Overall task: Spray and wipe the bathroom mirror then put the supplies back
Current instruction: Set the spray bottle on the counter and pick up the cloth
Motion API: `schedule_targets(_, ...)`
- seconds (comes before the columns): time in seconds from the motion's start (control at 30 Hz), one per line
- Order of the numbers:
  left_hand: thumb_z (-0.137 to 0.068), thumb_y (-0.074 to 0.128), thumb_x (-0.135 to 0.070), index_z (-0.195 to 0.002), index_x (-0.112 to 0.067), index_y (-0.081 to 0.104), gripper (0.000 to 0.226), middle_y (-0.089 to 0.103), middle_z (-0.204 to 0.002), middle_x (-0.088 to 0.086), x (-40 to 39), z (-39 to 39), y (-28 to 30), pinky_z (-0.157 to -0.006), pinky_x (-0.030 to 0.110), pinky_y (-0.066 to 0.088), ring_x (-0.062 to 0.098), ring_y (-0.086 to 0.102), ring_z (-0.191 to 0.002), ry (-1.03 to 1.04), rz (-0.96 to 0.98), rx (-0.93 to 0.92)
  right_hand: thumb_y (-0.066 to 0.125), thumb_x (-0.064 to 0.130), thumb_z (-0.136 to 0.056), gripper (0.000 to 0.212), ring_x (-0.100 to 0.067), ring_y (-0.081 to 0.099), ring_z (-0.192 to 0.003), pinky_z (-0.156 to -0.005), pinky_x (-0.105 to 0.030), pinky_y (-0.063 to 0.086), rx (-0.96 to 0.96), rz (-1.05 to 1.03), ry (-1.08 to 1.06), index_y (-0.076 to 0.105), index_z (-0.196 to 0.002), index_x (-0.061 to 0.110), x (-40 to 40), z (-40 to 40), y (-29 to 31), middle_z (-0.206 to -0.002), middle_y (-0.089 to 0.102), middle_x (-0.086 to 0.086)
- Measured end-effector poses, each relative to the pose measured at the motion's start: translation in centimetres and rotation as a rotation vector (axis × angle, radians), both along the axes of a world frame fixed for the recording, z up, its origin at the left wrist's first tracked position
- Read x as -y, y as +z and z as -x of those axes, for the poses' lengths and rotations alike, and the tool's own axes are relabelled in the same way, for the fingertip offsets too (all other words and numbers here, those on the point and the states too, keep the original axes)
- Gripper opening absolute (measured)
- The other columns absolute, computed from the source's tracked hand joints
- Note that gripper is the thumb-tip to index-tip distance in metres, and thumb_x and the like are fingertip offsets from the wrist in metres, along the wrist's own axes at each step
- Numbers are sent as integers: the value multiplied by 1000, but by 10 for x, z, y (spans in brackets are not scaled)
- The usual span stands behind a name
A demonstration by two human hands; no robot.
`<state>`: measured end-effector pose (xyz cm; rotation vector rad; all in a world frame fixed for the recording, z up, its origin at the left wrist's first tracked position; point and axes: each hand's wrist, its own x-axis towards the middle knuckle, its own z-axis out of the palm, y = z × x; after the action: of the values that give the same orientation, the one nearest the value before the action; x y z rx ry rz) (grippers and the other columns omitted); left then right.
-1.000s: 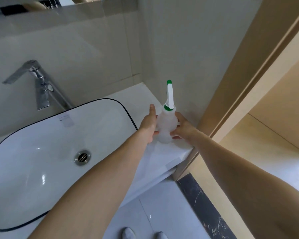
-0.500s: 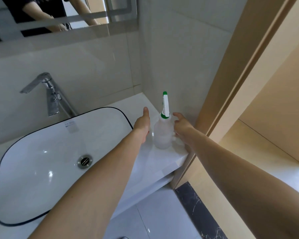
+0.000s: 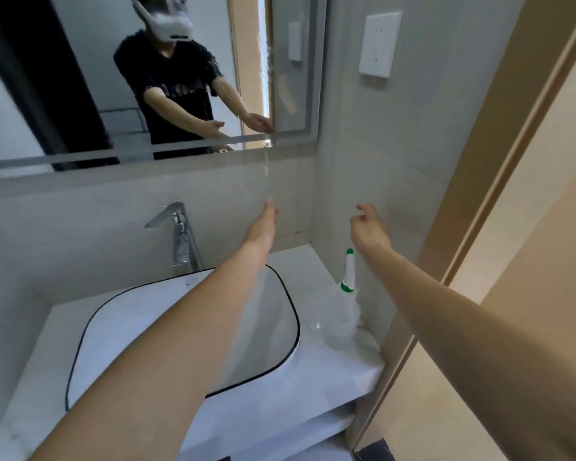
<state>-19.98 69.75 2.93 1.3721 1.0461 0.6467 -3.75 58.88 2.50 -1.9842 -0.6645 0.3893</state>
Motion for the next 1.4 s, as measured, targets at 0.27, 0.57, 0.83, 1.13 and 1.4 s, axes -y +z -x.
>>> schedule_targets(0.27, -100, 29, -65, -144, -30, 51, 60, 44, -153, 0, -32, 125, 52, -121, 49, 23, 25, 36, -143, 208, -124, 74, 46, 20, -100, 42, -32, 56, -122, -98, -34, 42, 206, -80, 288, 49, -142, 19, -71, 98, 47, -138, 58, -11)
schedule_targets(0.57, -106, 24, -54, -153, -24, 39, 58, 32, -162, 2, -41, 277, 54, -123, 44, 21, 22, 33, -147, 485, -121, 109, 49, 22, -99, 40, -29, 58, -118, -95, -31, 42, 169, -107, 696, 51, -139, 21, -135, 247, 35, -132, 61, -8)
schedule_targets(0.83, -106, 25, -54, -153, -27, 39, 56, 32, -162, 0, -58, 366, 53, -117, 40, 25, 23, 35, -145, 684, -107, 156, 53, 27, -100, 37, -26, 59, -116, -101, -42, 48, 159, -147, 891, 54, -136, 21, -176, 337, 35, -130, 61, -11)
schedule_targets(1.13, -103, 30, -58, -153, -29, 39, 58, 36, -159, -2, -24, 385, 52, -117, 47, 28, 24, 41, -141, 828, -76, 165, 53, 34, -99, 36, -29, 61, -109, -96, -38, 48, 144, -80, 981, 54, -134, 25, -189, 334, 27, -125, 63, -8)
schedule_targets(1.4, -102, 31, -61, -151, -30, 41, 58, 41, -155, -5, 65, 341, 52, -109, 44, 35, 22, 48, -134, 1022, -129, 145, 54, 33, -98, 36, -30, 61, -105, -100, -42, 49, 119, -112, 1194, 56, -133, 24, -154, 327, 23, -118, 63, -7)
